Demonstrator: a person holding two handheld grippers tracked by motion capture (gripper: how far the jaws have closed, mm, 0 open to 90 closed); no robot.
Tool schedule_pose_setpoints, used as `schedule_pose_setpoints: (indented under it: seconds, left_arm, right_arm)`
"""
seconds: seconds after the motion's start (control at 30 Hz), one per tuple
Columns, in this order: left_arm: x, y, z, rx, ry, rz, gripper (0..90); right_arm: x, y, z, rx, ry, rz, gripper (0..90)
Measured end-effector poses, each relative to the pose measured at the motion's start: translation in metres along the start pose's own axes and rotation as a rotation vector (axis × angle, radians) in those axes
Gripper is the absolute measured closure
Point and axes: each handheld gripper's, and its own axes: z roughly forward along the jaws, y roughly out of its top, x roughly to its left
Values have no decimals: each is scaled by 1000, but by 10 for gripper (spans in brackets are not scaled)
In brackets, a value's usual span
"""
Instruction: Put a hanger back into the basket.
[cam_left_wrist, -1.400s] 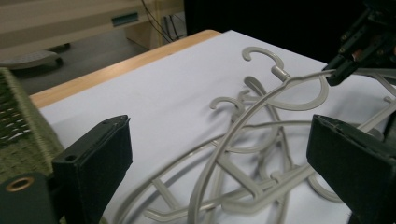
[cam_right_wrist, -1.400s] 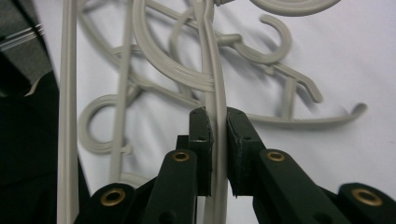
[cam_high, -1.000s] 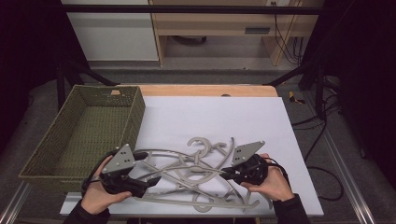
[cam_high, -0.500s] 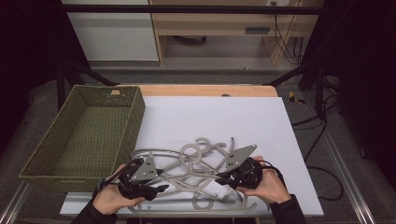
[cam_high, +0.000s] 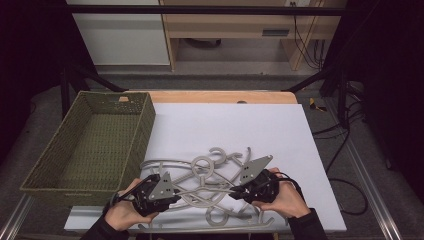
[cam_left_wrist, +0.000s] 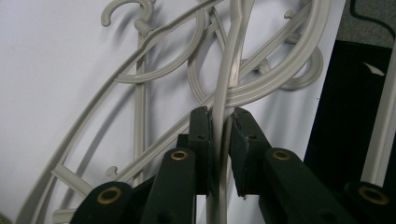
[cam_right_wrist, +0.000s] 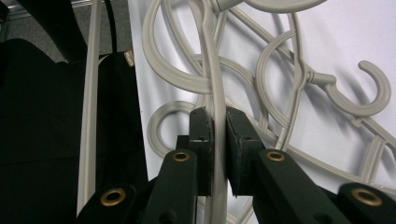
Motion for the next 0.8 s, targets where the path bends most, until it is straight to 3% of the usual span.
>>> schedule_pose_setpoints:
  seconds: [0.07,0.17,0.33,0.47,0.63,0.67,0.7,0.8]
  left_arm:
    - [-1,1,-1,0,13,3,800]
    - [-2,2,-4,-6,14,0,805]
    - [-3,4,-5,-6,-15,-12,817]
    - [-3,4,-10,-33,-19,-30,822]
    - [1,2,-15,-65,23,-75,823]
    - [2,2,-16,-68,23,-90,824]
    - [4,2,-17,-68,38,-92,824]
    - [8,-1,-18,-84,60,-137,824]
  right_arm:
    - [-1,-1,0,2,-4,-20,816]
    - [-1,-1,0,-12,-16,-13,809]
    - [-3,-2,0,-28,-63,-6,775]
    - [-5,-3,-3,-51,-90,7,731]
    - [-10,-6,-14,-168,-132,59,602]
    - [-12,-7,-19,-212,-156,80,522]
    - [-12,-7,-19,-212,-156,80,522]
    - [-16,-12,-29,-295,-196,134,451]
